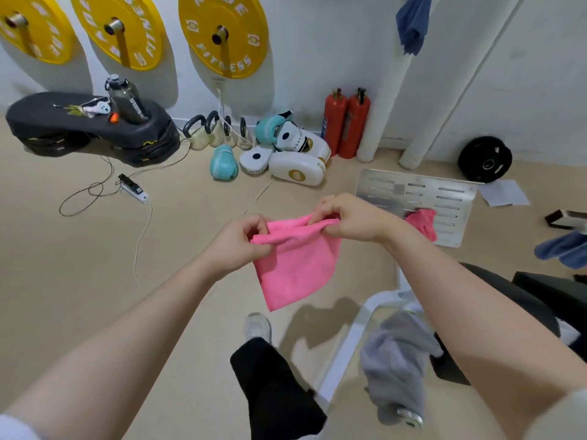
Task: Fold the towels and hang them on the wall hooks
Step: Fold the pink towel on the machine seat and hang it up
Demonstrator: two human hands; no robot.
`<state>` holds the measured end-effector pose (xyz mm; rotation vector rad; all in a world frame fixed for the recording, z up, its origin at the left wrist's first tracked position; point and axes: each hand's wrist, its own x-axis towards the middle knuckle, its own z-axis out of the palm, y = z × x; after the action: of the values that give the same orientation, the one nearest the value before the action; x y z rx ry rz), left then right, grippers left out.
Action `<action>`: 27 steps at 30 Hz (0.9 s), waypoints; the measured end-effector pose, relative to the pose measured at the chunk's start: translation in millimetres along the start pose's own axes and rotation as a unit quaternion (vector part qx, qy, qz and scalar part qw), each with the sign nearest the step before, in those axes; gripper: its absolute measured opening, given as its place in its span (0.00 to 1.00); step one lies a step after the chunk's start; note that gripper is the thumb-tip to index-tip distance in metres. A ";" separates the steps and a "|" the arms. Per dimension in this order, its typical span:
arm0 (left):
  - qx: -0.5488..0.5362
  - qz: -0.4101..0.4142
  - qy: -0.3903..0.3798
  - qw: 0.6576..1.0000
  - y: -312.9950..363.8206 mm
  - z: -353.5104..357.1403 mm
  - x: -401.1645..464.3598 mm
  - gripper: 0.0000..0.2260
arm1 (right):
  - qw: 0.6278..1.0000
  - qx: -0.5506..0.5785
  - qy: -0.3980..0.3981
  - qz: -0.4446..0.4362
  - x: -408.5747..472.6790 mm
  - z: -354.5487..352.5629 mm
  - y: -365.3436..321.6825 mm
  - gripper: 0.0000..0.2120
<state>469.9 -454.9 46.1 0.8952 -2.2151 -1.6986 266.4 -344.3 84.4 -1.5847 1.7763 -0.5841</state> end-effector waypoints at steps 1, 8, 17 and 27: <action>0.018 -0.003 0.007 1.000 -1.5 -14.3 20.1 0.07 | 1.000 -0.017 0.006 0.003 21.0 -8.3 0.0 0.15; 0.102 0.002 0.019 0.995 34.9 -106.9 170.7 0.09 | 0.994 -0.082 0.042 0.056 143.3 -85.2 11.1 0.11; -0.003 0.038 -0.049 0.998 99.2 -138.6 340.6 0.07 | 0.968 -0.148 0.126 0.160 212.5 -168.5 67.9 0.14; 0.056 0.054 -0.115 0.990 111.2 -138.9 584.1 0.09 | 0.915 0.025 0.331 0.231 315.9 -294.4 151.5 0.15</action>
<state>39.5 -886.7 80.6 0.6139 -2.4794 -1.7179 -62.2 -661.5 113.4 -0.9086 2.4990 -0.9914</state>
